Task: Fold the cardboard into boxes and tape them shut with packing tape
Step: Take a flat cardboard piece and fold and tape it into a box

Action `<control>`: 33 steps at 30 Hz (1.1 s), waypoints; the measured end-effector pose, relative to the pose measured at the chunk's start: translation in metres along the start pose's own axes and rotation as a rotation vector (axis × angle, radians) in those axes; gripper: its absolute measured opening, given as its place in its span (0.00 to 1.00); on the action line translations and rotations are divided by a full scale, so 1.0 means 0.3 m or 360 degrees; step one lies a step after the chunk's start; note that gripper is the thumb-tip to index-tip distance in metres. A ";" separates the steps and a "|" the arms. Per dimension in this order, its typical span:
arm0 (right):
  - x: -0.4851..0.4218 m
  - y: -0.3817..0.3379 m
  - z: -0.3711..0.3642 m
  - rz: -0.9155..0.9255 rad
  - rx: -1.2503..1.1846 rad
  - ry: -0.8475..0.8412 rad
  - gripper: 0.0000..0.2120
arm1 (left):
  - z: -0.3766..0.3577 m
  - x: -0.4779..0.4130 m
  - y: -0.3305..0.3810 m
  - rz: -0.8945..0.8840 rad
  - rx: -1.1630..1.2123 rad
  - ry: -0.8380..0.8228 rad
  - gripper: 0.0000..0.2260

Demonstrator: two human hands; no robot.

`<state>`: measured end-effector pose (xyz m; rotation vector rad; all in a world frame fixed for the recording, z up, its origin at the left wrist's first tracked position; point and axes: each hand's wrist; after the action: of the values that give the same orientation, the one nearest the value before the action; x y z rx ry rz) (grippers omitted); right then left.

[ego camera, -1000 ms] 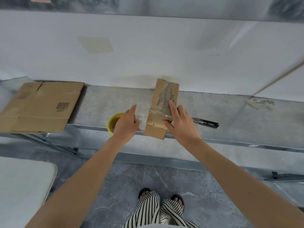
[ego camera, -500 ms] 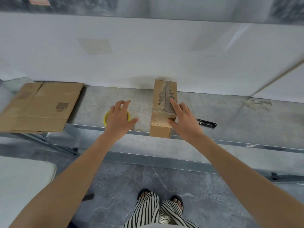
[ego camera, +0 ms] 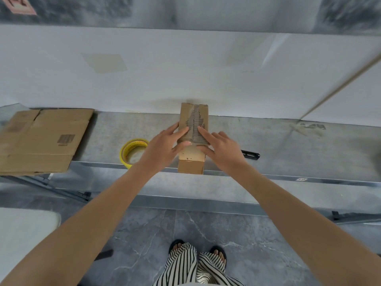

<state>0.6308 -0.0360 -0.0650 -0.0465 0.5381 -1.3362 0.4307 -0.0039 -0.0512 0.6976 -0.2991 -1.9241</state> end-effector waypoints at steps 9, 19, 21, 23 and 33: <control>0.016 -0.051 -0.020 -0.0422 -0.0666 0.0041 0.24 | -0.043 0.027 0.035 0.0239 0.0323 0.0031 0.20; -0.092 -0.078 0.057 -0.1082 -0.1043 0.0049 0.28 | -0.014 -0.016 0.125 0.0953 0.0731 0.0233 0.25; -0.110 -0.067 0.080 -0.1133 -0.1041 -0.0007 0.30 | 0.005 -0.040 0.117 0.1060 0.0787 0.0163 0.29; -0.110 -0.065 0.104 -0.1087 -0.1057 -0.0026 0.31 | 0.023 -0.039 0.125 0.1038 0.0837 0.0117 0.30; -0.045 -0.112 0.224 -0.0512 -0.1048 0.0236 0.39 | 0.103 -0.007 0.192 0.0469 0.0717 0.0337 0.37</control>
<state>0.6252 -0.0500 0.0099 -0.5987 1.1158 -1.4266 0.4558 -0.0307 0.0028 1.0794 -0.6745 -1.4976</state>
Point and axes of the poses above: each hand's wrist, its own x-axis away from the middle knuckle, its own z-axis out of the back of the hand, y = z × x, and after that the axes turned 15 degrees about y, right-handed
